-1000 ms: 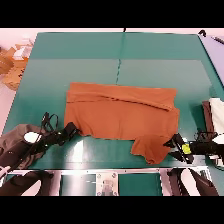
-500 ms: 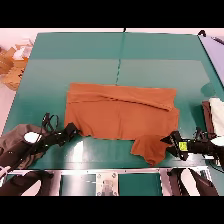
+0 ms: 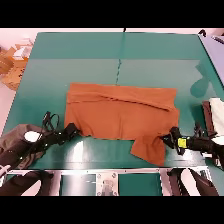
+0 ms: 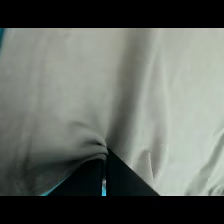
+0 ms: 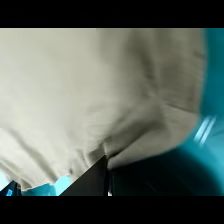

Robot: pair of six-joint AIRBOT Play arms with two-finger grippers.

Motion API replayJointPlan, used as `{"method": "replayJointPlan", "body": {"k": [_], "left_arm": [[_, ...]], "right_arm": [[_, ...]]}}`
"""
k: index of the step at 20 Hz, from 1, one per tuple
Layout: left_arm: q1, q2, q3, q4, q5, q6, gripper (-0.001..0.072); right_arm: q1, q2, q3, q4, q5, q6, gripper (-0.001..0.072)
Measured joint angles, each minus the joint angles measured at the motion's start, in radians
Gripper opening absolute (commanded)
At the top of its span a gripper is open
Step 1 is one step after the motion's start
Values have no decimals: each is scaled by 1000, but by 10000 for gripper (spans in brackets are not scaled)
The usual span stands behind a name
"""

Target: Fold the shirts.

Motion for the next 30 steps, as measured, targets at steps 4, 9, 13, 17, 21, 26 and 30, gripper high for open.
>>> {"method": "replayJointPlan", "body": {"k": [4,9,13,17,21,26,30], "left_arm": [[-1,3,97,69,-149,10,27],[-1,46,180,206,-306,-112,27],[-1,143,202,354,-423,-270,27],[-1,212,221,486,-475,-407,26],[-1,210,270,535,-431,-452,27],[-1,25,435,565,-375,-416,27],[-1,-177,653,603,-362,-372,27]], "right_arm": [[0,1,156,-37,87,-5,22],[0,3,298,-206,178,43,22],[0,3,329,-324,213,69,22],[0,3,345,-379,229,81,22],[0,0,396,-350,197,79,22],[0,-74,468,-218,114,35,22],[11,-202,544,-110,16,-7,22]]}}
